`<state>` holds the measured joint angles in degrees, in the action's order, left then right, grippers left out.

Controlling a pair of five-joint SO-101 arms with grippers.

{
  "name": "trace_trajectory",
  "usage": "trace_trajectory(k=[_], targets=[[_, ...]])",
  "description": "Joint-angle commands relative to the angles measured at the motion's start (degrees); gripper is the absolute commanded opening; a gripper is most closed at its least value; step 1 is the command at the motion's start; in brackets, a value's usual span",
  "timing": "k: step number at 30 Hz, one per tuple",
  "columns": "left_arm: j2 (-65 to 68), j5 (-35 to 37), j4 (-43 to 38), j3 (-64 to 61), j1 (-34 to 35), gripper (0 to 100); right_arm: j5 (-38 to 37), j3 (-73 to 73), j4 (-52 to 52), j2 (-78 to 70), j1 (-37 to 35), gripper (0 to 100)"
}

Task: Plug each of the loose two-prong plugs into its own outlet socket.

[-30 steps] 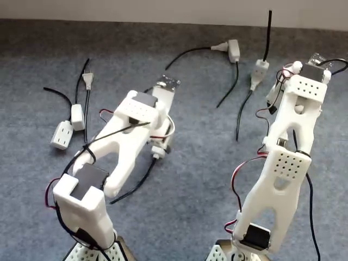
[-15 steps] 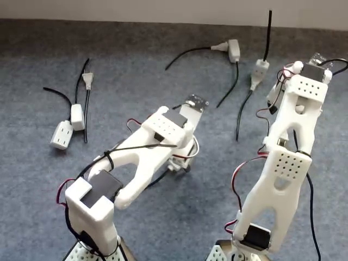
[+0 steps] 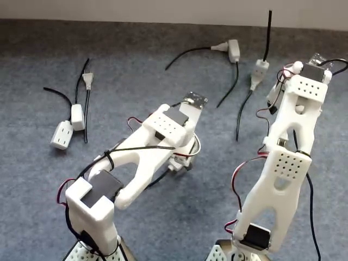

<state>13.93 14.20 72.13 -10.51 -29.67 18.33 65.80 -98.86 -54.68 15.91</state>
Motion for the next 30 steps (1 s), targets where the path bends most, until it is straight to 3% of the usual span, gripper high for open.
trace_trajectory(k=[1,9,14,30], targets=[[-2.2,-3.3,1.6,3.3,1.0,23,0.3,0.7,-2.0,1.4,-0.4,32.2],[-6.2,-4.0,2.5,3.6,6.6,23,0.3,0.7,-2.0,1.4,-0.4,32.2],[-1.4,-4.1,-2.8,3.3,8.3,23,0.3,0.7,-2.0,1.4,-0.4,32.2],[5.3,-3.7,-1.3,3.2,-4.7,23,0.3,0.7,-2.0,1.4,-0.2,32.2]])
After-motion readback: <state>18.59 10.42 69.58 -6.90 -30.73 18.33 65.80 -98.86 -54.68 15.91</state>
